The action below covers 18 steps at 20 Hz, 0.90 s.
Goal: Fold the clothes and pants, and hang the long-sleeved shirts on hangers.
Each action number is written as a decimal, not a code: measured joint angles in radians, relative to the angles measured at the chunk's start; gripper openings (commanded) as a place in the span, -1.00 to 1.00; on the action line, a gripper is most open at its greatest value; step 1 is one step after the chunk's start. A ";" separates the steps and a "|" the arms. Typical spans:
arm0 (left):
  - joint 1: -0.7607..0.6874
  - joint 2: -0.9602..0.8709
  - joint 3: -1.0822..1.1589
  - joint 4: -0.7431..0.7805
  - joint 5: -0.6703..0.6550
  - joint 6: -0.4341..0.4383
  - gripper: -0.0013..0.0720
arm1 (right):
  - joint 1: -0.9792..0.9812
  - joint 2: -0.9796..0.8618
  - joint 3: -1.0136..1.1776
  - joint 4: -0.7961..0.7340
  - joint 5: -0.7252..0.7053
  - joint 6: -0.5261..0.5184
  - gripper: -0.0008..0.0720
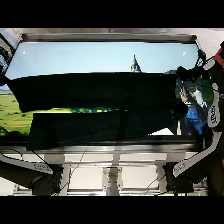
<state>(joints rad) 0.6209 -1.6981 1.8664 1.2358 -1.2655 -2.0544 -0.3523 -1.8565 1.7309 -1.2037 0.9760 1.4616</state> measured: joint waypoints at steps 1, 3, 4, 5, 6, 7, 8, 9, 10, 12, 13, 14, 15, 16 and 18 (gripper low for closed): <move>0.000 -0.004 0.000 -0.015 0.022 -0.008 -0.90 | -0.002 0.000 0.002 -0.005 -0.004 0.012 -0.95; -0.007 -0.016 0.000 -0.025 0.071 -0.018 -0.90 | -0.001 0.000 0.004 -0.030 -0.037 0.028 -0.95; -0.012 -0.025 0.000 -0.026 0.085 -0.025 -0.90 | 0.000 0.000 0.004 -0.030 -0.039 0.036 -0.95; -0.021 -0.034 0.000 -0.035 0.104 -0.027 -0.90 | 0.004 0.000 0.004 -0.026 -0.058 0.041 -0.95; -0.033 -0.042 0.000 -0.048 0.127 -0.029 -0.90 | 0.008 0.000 0.004 -0.020 -0.066 0.050 -0.95; -0.043 -0.050 0.000 -0.054 0.154 -0.029 -0.90 | 0.011 -0.001 0.004 -0.017 -0.087 0.060 -0.95; -0.053 -0.060 0.000 -0.052 0.187 -0.030 -0.90 | 0.013 -0.001 0.004 -0.015 -0.103 0.070 -0.95; -0.064 -0.068 0.000 -0.052 0.216 -0.032 -0.90 | 0.013 -0.002 0.004 -0.016 -0.125 0.077 -0.95; -0.076 -0.079 0.000 -0.058 0.248 -0.032 -0.90 | 0.013 -0.003 0.004 -0.016 -0.136 0.084 -0.95; -0.091 -0.107 0.000 -0.060 0.294 -0.032 -0.90 | 0.015 -0.007 0.004 -0.013 -0.157 0.091 -0.95; -0.096 -0.123 0.000 -0.061 0.319 -0.032 -0.90 | 0.015 -0.011 0.004 -0.014 -0.162 0.093 -0.95; -0.100 -0.140 0.000 -0.064 0.337 -0.032 -0.90 | 0.016 -0.017 0.004 -0.013 -0.167 0.095 -0.95; -0.102 -0.155 0.000 -0.071 0.350 -0.032 -0.89 | 0.016 -0.023 0.004 -0.013 -0.171 0.096 -0.95; -0.101 -0.170 0.000 -0.080 0.364 -0.033 -0.86 | 0.015 -0.029 0.004 -0.014 -0.173 0.097 -0.95; -0.092 -0.192 0.000 -0.088 0.380 -0.032 -0.25 | 0.015 -0.038 0.004 -0.013 -0.174 0.098 -0.80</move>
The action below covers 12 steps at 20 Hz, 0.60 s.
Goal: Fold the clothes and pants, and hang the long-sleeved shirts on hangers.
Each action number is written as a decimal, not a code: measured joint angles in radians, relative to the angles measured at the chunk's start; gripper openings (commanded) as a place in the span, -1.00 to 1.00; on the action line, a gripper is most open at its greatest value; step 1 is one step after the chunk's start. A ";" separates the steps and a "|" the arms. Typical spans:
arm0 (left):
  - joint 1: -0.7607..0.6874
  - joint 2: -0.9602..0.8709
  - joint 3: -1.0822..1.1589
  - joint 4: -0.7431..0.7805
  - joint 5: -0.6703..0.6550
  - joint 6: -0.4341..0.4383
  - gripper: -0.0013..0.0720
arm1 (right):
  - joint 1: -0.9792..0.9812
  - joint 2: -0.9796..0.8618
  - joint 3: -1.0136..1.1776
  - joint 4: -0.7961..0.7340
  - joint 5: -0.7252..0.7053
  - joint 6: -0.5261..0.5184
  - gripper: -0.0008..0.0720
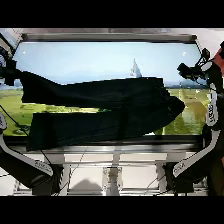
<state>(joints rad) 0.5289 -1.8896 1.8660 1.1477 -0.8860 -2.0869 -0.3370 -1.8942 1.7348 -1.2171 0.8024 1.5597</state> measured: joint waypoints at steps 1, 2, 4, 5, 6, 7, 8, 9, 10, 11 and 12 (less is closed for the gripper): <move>0.008 -0.006 0.000 -0.006 0.000 0.003 0.61 | 0.000 -0.003 0.000 0.000 0.006 0.000 -0.61; 0.018 -0.007 0.000 -0.013 -0.008 0.018 0.92 | 0.000 -0.006 0.000 0.000 0.017 -0.008 -0.51; 0.049 -0.003 0.000 -0.020 -0.058 0.057 0.91 | -0.002 -0.008 0.000 0.000 0.059 -0.027 -0.29; 0.068 0.006 0.000 -0.023 -0.092 0.087 0.92 | -0.003 -0.008 0.000 0.000 0.089 -0.034 -0.25; 0.088 0.018 0.001 -0.027 -0.133 0.123 0.91 | -0.005 -0.007 0.001 0.000 0.125 -0.045 -0.25; 0.110 0.031 0.001 -0.026 -0.182 0.162 0.91 | -0.006 -0.004 0.003 0.000 0.165 -0.059 -0.26; 0.132 0.045 0.001 -0.020 -0.231 0.198 0.91 | -0.006 0.000 0.011 0.000 0.214 -0.076 -0.25; 0.154 0.064 0.001 -0.011 -0.283 0.237 0.90 | -0.007 0.005 0.020 0.002 0.268 -0.095 -0.25; 0.172 0.082 0.001 0.007 -0.336 0.269 0.89 | -0.007 0.011 0.031 0.002 0.329 -0.114 -0.25; 0.188 0.100 0.001 0.043 -0.392 0.304 0.89 | -0.007 0.019 0.039 0.003 0.386 -0.132 -0.25; 0.198 0.116 0.001 0.089 -0.442 0.335 0.89 | -0.007 0.028 0.045 0.003 0.448 -0.147 -0.25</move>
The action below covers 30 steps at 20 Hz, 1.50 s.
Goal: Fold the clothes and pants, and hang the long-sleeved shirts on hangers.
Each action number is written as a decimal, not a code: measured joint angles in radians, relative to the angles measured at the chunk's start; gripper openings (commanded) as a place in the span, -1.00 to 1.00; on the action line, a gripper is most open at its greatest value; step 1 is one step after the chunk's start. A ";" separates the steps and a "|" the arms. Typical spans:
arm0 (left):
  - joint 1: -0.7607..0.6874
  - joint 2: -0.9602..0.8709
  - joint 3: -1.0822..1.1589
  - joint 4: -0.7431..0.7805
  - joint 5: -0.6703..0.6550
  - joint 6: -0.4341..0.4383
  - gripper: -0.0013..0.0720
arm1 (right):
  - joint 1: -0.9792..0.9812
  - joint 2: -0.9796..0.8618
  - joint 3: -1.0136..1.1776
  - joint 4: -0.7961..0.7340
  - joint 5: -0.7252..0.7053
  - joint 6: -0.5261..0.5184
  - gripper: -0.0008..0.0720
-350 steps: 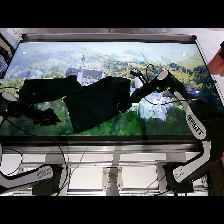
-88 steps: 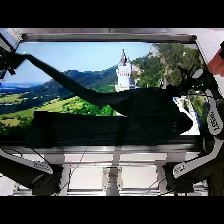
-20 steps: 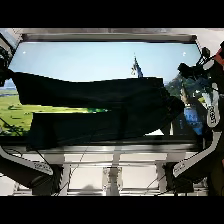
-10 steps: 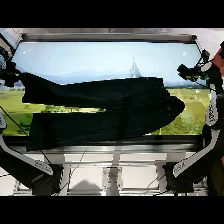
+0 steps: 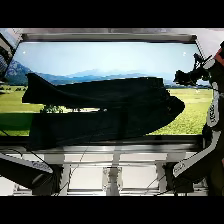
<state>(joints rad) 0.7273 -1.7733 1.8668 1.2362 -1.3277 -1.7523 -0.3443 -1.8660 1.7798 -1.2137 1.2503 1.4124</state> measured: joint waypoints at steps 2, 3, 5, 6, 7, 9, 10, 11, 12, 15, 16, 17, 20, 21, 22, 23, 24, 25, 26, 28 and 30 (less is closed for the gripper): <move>0.013 0.022 -0.002 0.109 -0.090 0.058 0.89 | 0.002 0.018 0.007 0.004 0.106 -0.023 -0.25; 0.017 0.029 -0.006 0.153 -0.129 0.089 0.89 | 0.005 0.029 0.009 0.007 0.154 -0.032 -0.25; 0.019 0.037 -0.026 0.206 -0.176 0.150 0.89 | 0.018 0.050 0.011 0.019 0.216 -0.042 -0.25; 0.019 0.040 -0.041 0.217 -0.191 0.178 0.89 | 0.027 0.059 0.012 0.028 0.235 -0.046 -0.25; 0.018 0.043 -0.060 0.218 -0.200 0.209 0.89 | 0.039 0.066 0.013 0.033 0.256 -0.049 -0.13; 0.017 0.044 -0.105 0.207 -0.219 0.252 0.89 | 0.058 0.074 0.010 0.032 0.292 -0.053 0.28; 0.017 0.046 -0.130 0.194 -0.223 0.272 0.89 | 0.065 0.076 0.006 0.029 0.315 -0.056 0.28; 0.017 0.046 -0.160 0.174 -0.232 0.295 0.89 | 0.070 0.079 0.000 0.024 0.343 -0.057 0.28; 0.017 0.046 -0.192 0.156 -0.241 0.318 0.89 | 0.073 0.079 -0.006 0.013 0.366 -0.059 0.27; 0.001 0.047 -0.311 0.115 -0.248 0.400 0.89 | 0.079 0.084 -0.026 -0.006 0.415 -0.060 0.27; -0.008 0.047 -0.351 0.108 -0.242 0.423 0.89 | 0.080 0.087 -0.035 -0.010 0.421 -0.061 0.28; -0.017 0.047 -0.385 0.103 -0.227 0.438 0.89 | 0.080 0.093 -0.044 -0.011 0.430 -0.063 0.28; -0.055 0.047 -0.460 0.093 -0.163 0.479 0.88 | 0.081 0.116 -0.074 -0.019 0.432 -0.071 0.27; -0.069 0.047 -0.475 0.092 -0.138 0.490 0.79 | 0.082 0.123 -0.081 -0.021 0.431 -0.074 0.27; -0.084 0.047 -0.486 0.091 -0.117 0.497 0.56 | 0.082 0.129 -0.087 -0.024 0.430 -0.077 0.27; -0.097 0.047 -0.492 0.090 -0.095 0.503 0.51 | 0.082 0.135 -0.090 -0.025 0.431 -0.080 0.27; -0.110 0.047 -0.498 0.089 -0.077 0.508 0.49 | 0.082 0.139 -0.093 -0.025 0.431 -0.082 0.28; -0.122 0.047 -0.501 0.090 -0.066 0.513 0.35 | 0.082 0.141 -0.095 -0.027 0.431 -0.082 0.27; -0.132 0.048 -0.504 0.091 -0.055 0.516 0.13 | 0.082 0.144 -0.095 -0.028 0.431 -0.084 0.27; -0.150 0.048 -0.508 0.090 -0.033 0.522 -0.34 | 0.082 0.146 -0.098 -0.029 0.431 -0.085 0.27; -0.159 0.047 -0.510 0.086 -0.026 0.523 -0.86 | 0.082 0.148 -0.098 -0.028 0.432 -0.086 0.27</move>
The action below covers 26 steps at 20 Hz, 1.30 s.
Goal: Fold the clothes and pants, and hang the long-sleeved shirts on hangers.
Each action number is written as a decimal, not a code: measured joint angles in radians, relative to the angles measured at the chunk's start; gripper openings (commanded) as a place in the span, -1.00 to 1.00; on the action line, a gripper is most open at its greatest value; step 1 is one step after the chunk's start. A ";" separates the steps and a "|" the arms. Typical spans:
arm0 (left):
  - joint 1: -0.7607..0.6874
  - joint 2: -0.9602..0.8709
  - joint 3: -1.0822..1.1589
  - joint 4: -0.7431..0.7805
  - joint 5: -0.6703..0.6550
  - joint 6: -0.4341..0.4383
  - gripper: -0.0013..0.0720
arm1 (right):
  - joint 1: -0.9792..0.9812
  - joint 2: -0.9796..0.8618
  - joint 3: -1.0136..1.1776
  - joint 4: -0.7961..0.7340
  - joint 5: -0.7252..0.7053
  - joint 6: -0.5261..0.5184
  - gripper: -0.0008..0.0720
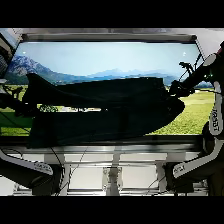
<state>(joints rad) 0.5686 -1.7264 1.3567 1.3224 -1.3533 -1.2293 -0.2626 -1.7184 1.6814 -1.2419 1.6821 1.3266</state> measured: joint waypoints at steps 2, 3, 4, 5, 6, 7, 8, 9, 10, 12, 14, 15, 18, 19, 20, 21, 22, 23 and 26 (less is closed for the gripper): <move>-0.005 0.000 0.000 0.001 -0.002 0.003 -0.90 | 0.000 0.002 -0.001 -0.001 0.000 0.000 0.27; -0.006 0.001 -0.001 0.005 -0.006 0.003 -0.90 | 0.000 0.002 -0.001 -0.001 0.000 -0.001 0.27; -0.007 0.005 -0.001 0.017 -0.011 0.003 -0.90 | 0.000 0.002 -0.001 -0.002 0.000 -0.001 0.27; -0.008 0.013 -0.001 0.039 -0.014 -0.004 -0.90 | 0.000 0.002 -0.001 -0.002 -0.001 -0.002 0.27; -0.008 0.027 -0.001 0.085 -0.012 -0.027 -0.90 | 0.000 0.002 -0.001 -0.003 -0.001 -0.002 0.27; -0.008 0.045 0.002 0.146 -0.004 -0.058 -0.90 | 0.000 0.002 -0.001 -0.006 -0.002 -0.002 0.27; -0.005 0.070 0.006 0.226 0.021 -0.100 -0.90 | 0.000 0.002 -0.001 -0.013 -0.004 -0.003 0.27; 0.000 0.095 0.013 0.298 0.043 -0.140 -0.90 | 0.000 0.002 -0.001 -0.019 -0.008 -0.003 0.27; 0.006 0.123 0.021 0.365 0.066 -0.182 -0.90 | 0.000 0.002 -0.001 -0.026 -0.011 -0.003 0.27; 0.021 0.172 0.039 0.453 0.113 -0.238 -0.90 | 0.000 0.002 -0.002 -0.035 -0.031 -0.005 0.27; 0.032 0.203 0.049 0.507 0.141 -0.268 -0.87 | 0.000 0.002 -0.010 -0.039 -0.036 -0.012 0.28; 0.035 0.213 0.053 0.523 0.150 -0.279 -0.61 | 0.000 0.002 -0.020 -0.040 -0.040 -0.019 0.28; 0.042 0.230 0.058 0.563 0.150 -0.282 -0.03 | -0.003 0.002 -0.069 -0.041 -0.035 -0.059 0.28; 0.044 0.232 0.059 0.570 0.143 -0.272 -0.03 | -0.008 0.002 -0.091 -0.039 -0.034 -0.075 0.28; 0.048 0.235 0.060 0.580 0.131 -0.263 -0.03 | -0.016 0.002 -0.114 -0.027 -0.034 -0.092 0.28; 0.055 0.237 0.061 0.590 0.114 -0.257 -0.03 | -0.027 0.002 -0.142 -0.006 -0.031 -0.113 0.28; 0.063 0.238 0.061 0.596 0.096 -0.248 -0.03 | -0.036 0.003 -0.171 0.020 -0.029 -0.136 0.28; 0.072 0.239 0.061 0.596 0.076 -0.235 -0.03 | -0.045 0.008 -0.205 0.051 -0.033 -0.162 0.27; 0.110 0.245 0.060 0.595 0.006 -0.196 -0.03 | -0.058 0.039 -0.319 0.087 -0.089 -0.230 0.22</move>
<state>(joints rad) 0.6788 -1.4818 1.4162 1.9171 -1.3476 -1.4250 -0.3210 -1.6791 1.3621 -1.1549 1.5932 1.0969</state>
